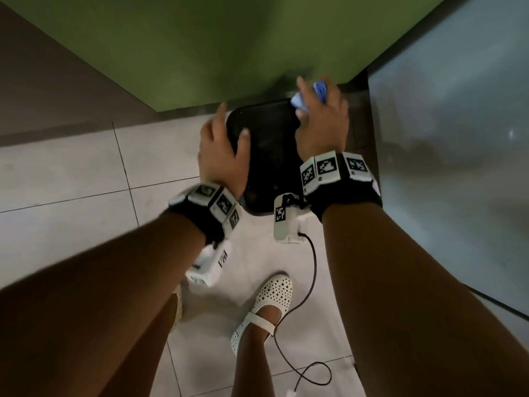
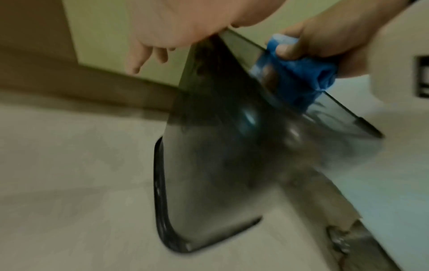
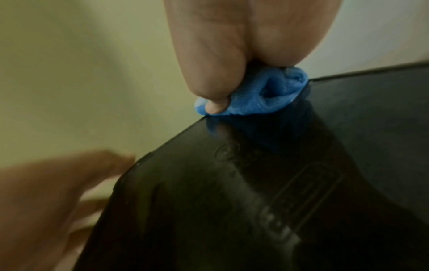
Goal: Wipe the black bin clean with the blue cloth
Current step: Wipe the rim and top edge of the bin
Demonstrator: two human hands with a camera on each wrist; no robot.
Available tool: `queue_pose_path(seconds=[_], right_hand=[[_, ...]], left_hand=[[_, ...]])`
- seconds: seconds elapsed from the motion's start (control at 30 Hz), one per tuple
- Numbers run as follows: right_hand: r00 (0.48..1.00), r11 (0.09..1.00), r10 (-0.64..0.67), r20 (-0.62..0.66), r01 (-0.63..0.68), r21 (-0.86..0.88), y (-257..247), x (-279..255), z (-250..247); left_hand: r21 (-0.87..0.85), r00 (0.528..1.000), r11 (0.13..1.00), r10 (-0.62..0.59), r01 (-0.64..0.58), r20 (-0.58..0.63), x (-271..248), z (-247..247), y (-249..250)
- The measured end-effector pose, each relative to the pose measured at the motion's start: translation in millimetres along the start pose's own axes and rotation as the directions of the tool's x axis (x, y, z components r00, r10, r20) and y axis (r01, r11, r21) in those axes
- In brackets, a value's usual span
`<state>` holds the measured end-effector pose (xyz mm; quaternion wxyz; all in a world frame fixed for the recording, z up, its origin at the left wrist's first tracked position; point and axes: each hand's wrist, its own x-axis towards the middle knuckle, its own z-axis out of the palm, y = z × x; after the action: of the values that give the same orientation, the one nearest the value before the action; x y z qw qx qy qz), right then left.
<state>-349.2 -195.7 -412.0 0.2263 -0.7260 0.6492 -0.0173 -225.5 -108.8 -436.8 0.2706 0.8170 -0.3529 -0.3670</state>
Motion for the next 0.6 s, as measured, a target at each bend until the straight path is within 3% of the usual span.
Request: queue_pose_path(seconds=[0.07, 0.13, 0.2, 0.3, 0.37, 0.5, 0.6], right_hand=[[1.0, 0.999, 0.0, 0.002, 0.0, -0.049, -4, 2, 5], [0.999, 0.997, 0.029, -0.017, -0.03, -0.066, -11, 2, 10], [0.996, 0.998, 0.05, -0.076, -0.053, -0.031, -17, 0, 13], [0.988, 1.0, 0.021, -0.15, -0.023, -0.012, -20, -4, 16], [0.99, 1.0, 0.004, -0.144, -0.008, -0.023, -17, -5, 17], [0.959, 0.98, 0.197, -0.202, -0.191, 0.052, -2, -25, 16], [0.925, 0.936, 0.35, -0.146, -0.343, 0.074, 6, -59, 18]], left_hand=[[0.195, 0.983, 0.964, 0.169, -0.18, 0.071, 27, -5, 11], [0.228, 0.96, 0.941, 0.212, -0.251, 0.183, 44, -3, 15], [0.143, 0.962, 0.962, 0.206, -0.233, 0.182, 49, 3, 11], [0.026, 0.981, 0.981, 0.19, -0.191, 0.033, 47, 7, 0], [0.007, 0.982, 0.982, 0.187, -0.187, -0.003, 45, 9, 0], [0.019, 0.984, 0.984, 0.177, -0.176, -0.022, 45, 9, 4], [0.035, 0.984, 0.984, 0.174, -0.173, -0.029, 44, 8, 4]])
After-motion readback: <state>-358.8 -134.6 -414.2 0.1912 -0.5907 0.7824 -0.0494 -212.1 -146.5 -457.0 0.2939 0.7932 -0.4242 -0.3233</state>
